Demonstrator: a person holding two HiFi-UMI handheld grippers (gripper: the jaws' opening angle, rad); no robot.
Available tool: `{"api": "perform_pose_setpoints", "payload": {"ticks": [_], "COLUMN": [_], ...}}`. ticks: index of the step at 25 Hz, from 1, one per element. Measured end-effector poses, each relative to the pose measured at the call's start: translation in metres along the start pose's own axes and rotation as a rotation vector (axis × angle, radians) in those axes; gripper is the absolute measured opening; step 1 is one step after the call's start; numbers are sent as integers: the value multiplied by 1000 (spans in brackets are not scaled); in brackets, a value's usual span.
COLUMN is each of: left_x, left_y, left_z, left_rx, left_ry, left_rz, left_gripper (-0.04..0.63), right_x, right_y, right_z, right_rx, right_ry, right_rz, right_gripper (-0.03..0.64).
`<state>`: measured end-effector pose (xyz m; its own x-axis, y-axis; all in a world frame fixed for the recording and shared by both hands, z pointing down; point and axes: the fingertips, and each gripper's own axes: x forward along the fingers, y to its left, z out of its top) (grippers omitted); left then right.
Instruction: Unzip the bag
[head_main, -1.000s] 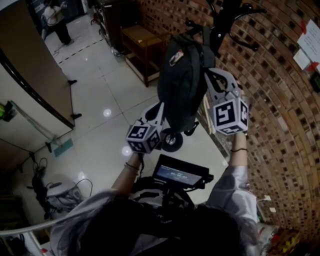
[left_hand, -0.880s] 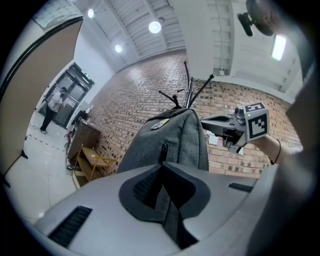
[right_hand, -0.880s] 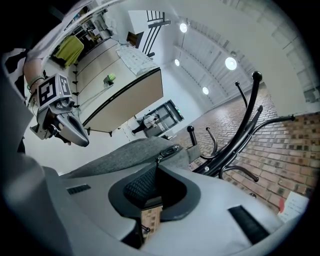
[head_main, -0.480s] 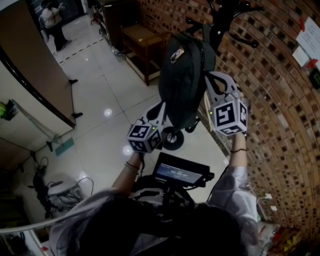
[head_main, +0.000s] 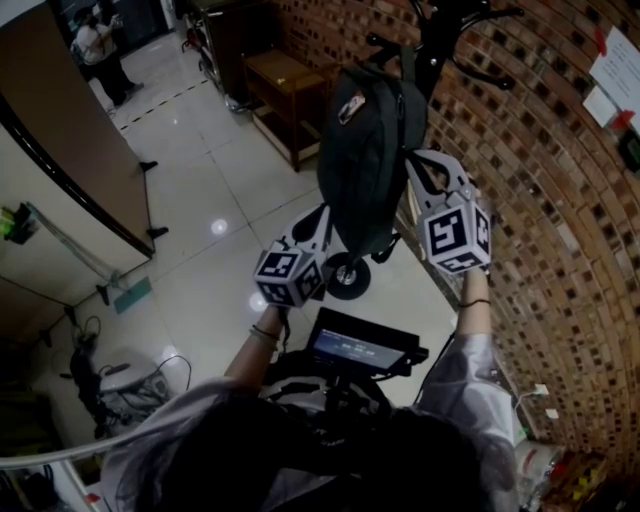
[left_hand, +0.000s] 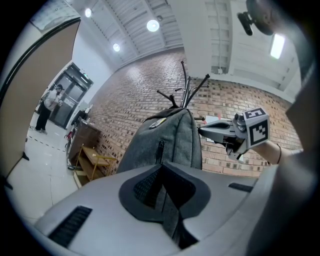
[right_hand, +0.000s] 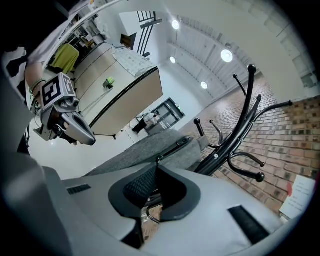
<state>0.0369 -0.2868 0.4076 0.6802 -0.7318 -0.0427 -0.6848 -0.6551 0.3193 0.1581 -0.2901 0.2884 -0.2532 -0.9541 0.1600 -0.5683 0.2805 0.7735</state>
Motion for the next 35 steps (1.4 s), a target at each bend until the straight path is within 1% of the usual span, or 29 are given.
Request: {"api": "perform_pose_setpoints", "payload": {"ticks": [3, 9, 12, 16, 20, 24, 31, 35], "left_x": [1, 1, 2, 3, 3, 4, 6, 7], "left_y": [0, 3, 3, -3, -2, -4, -10, -9], "left_z": [-2, -8, -11, -8, -13, -13, -14, -18], "left_rx": [-6, 5, 4, -8, 1, -4, -6, -2], "left_ry": [0, 13, 20, 22, 21, 24, 37, 37], "left_rz": [0, 5, 5, 0, 4, 2, -7, 1], "left_gripper": [8, 8, 8, 8, 8, 8, 8, 8], "right_x": [0, -2, -3, -4, -8, -8, -10, -12], "right_y": [1, 11, 15, 21, 29, 39, 52, 57], "right_z": [-1, -6, -9, -10, -17, -21, -32, -36], "right_rx": [6, 4, 28, -9, 48, 22, 74, 53], "right_ry": [-3, -8, 0, -13, -1, 2, 11, 16], "right_rz": [4, 30, 35, 66, 61, 94, 101, 116], "right_gripper": [12, 12, 12, 12, 12, 12, 12, 12]}}
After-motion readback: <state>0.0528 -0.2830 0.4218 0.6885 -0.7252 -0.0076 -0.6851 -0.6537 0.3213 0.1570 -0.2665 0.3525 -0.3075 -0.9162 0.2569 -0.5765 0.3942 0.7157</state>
